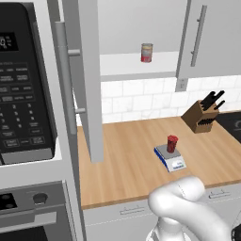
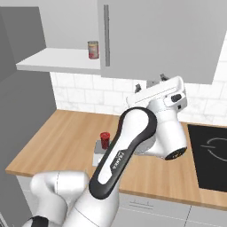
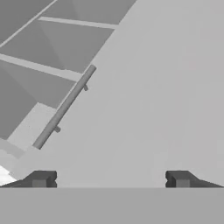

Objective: Pick the yogurt and place it on the digital scale for weighing, and close the cabinet.

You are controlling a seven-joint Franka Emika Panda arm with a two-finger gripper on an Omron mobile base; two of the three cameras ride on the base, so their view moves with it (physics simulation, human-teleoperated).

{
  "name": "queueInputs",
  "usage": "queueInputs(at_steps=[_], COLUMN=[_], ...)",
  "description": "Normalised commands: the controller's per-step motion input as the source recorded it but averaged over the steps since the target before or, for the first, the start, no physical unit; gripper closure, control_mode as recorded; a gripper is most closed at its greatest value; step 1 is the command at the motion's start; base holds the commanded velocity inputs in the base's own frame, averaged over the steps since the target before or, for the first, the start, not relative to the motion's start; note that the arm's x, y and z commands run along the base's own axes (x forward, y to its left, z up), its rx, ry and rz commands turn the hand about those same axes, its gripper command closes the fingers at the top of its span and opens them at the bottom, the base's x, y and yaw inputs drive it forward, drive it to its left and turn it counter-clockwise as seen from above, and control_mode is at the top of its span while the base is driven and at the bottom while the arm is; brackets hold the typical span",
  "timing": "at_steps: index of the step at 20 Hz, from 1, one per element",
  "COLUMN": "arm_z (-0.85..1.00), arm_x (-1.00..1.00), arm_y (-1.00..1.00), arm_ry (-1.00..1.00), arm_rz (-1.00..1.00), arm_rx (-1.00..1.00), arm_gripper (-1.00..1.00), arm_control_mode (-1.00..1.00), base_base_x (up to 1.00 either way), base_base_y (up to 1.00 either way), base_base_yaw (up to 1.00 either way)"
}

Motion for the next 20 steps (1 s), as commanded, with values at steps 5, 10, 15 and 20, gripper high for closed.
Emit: queueInputs(at_steps=[5,10,15,20], arm_z=[-0.47,-0.03,0.0,0.0], arm_x=[-0.02,-0.12,-0.22,-0.14], arm_y=[0.96,0.96,0.99,0.74], arm_ry=[-0.12,-0.09,-0.03,-0.01], arm_rz=[0.0,0.0,0.0,0.0], arm_rx=[0.08,0.06,0.06,0.04], arm_gripper=[-1.0,-1.0,-1.0,-1.0], arm_control_mode=[-1.0,-1.0,-1.0,-1.0], base_base_x=[0.0,0.0,0.0,0.0], base_base_y=[0.0,0.0,0.0,0.0], base_base_yaw=[0.0,0.0,0.0,0.0])
